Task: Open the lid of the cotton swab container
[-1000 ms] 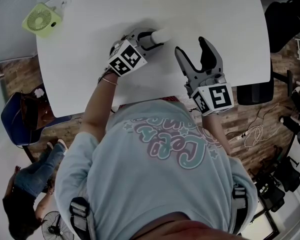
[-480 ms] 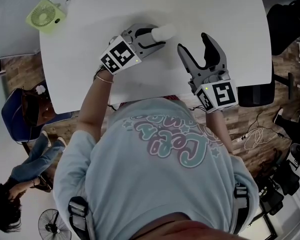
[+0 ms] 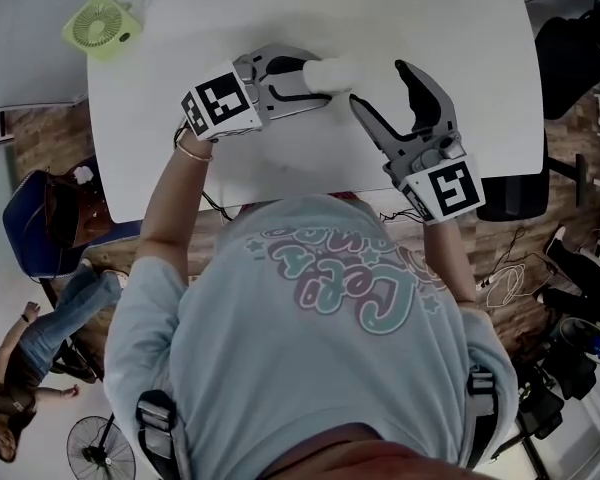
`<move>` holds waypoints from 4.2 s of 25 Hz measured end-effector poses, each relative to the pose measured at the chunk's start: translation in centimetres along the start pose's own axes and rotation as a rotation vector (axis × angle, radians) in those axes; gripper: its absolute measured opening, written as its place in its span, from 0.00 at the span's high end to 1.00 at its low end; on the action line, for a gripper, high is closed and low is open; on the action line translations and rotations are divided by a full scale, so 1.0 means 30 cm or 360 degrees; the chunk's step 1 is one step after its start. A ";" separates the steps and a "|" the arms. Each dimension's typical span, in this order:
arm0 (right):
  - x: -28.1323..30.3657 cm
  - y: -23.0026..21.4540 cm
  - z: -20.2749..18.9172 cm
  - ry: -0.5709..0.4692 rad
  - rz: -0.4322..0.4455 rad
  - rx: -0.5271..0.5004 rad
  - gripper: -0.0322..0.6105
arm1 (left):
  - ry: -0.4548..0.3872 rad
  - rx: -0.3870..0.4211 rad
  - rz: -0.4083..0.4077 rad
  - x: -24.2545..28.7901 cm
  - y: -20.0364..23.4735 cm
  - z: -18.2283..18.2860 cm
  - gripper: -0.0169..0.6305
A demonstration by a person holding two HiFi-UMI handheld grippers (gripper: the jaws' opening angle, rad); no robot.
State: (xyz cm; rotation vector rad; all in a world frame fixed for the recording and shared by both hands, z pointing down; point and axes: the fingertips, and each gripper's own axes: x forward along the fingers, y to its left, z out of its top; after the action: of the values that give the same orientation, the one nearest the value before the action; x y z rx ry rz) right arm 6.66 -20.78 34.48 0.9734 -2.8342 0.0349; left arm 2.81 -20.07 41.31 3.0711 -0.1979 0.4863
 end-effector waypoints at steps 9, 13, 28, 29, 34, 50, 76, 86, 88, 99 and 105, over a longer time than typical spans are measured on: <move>0.048 0.090 0.101 -0.0036 0.0417 -0.0162 0.47 | 0.0071 0.0052 -0.0244 -0.040 -0.052 0.030 0.68; 0.048 0.154 0.110 0.0010 0.0668 -0.0238 0.47 | 0.0093 0.0099 -0.0294 -0.050 -0.072 0.054 0.68; 0.083 0.238 0.134 0.0054 0.1121 -0.0249 0.59 | -0.0023 0.0147 -0.0362 -0.089 -0.116 0.144 0.68; 0.084 0.244 0.136 0.0051 0.1133 -0.0238 0.60 | -0.0021 0.0156 -0.0362 -0.091 -0.118 0.148 0.68; 0.078 0.249 0.153 0.0046 0.1195 -0.0224 0.59 | -0.0005 0.0201 -0.0367 -0.090 -0.120 0.174 0.68; 0.053 0.242 0.286 -0.0388 0.1232 -0.0111 0.64 | -0.0138 0.0255 -0.0220 -0.075 -0.116 0.270 0.66; 0.092 0.270 0.234 -0.0143 0.1127 -0.0415 0.61 | 0.0089 0.0192 -0.0103 -0.045 -0.103 0.215 0.66; 0.101 0.286 0.217 -0.0068 0.1219 -0.0306 0.63 | 0.0097 0.0220 -0.0065 -0.050 -0.104 0.190 0.66; 0.101 0.286 0.217 -0.0045 0.1244 -0.0261 0.63 | 0.0077 0.0207 -0.0065 -0.049 -0.107 0.190 0.66; 0.106 0.276 0.205 0.0084 0.1318 -0.0104 0.63 | 0.0043 0.0175 -0.0060 -0.052 -0.103 0.194 0.66; 0.110 0.272 0.208 0.0112 0.1313 0.0038 0.63 | 0.0079 0.0192 -0.0053 -0.053 -0.104 0.189 0.66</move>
State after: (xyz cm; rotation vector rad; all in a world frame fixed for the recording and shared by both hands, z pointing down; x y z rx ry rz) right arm -1.72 -16.79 28.98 -0.2405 -2.9458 0.1836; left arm 3.45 -17.06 35.41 3.1688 -0.1199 0.5929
